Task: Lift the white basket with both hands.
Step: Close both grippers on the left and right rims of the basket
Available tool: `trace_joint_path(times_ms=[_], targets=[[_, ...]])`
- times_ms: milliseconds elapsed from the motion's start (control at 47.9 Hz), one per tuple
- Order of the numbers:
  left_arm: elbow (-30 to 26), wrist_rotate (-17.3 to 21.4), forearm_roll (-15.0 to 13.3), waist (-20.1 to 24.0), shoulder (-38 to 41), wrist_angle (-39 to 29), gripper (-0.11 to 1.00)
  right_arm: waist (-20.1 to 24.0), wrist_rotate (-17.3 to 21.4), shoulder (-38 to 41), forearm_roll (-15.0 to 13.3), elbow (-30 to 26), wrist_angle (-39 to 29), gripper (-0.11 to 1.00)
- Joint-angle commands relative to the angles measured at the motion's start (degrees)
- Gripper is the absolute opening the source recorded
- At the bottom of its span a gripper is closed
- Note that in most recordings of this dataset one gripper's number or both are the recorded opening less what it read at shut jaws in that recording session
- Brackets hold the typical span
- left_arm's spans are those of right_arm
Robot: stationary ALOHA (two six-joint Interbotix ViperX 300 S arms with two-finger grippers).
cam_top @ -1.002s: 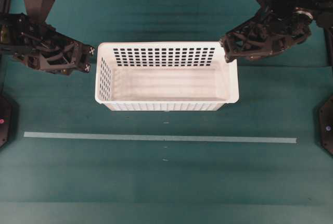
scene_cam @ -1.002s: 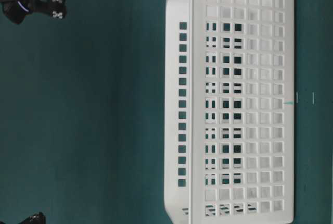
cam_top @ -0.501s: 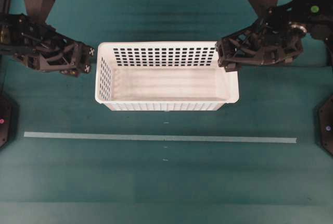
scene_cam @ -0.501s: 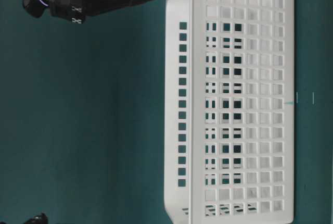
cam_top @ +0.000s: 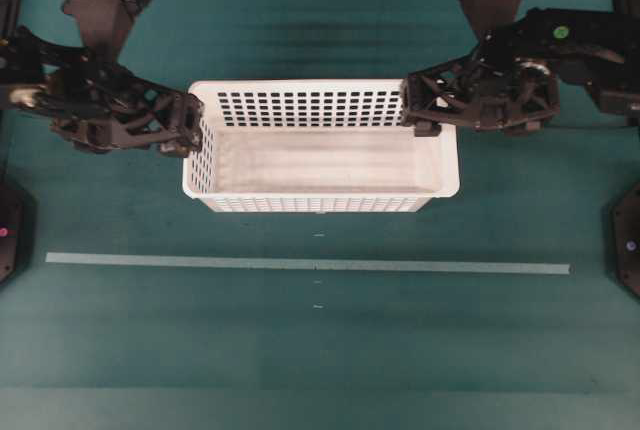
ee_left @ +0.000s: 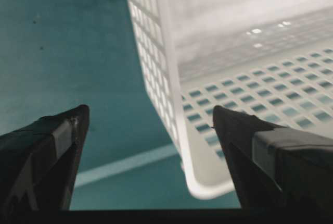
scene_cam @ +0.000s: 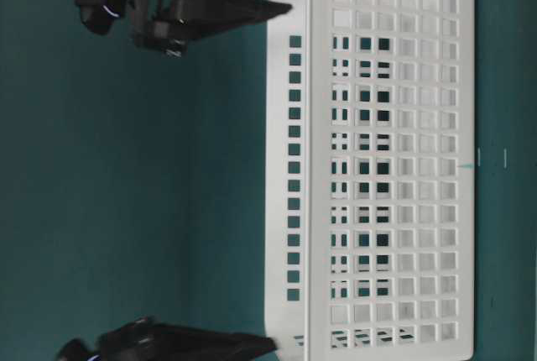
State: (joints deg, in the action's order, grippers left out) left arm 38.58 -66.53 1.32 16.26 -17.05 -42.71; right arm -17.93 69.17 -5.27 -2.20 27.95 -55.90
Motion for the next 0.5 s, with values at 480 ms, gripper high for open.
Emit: trace_joint_path(times_ms=[480], targets=[[-0.53,-0.09,0.26,0.18,8.35,5.71,0.95,1.76,5.98,5.36,-2.2,2.29,5.54,0.95]])
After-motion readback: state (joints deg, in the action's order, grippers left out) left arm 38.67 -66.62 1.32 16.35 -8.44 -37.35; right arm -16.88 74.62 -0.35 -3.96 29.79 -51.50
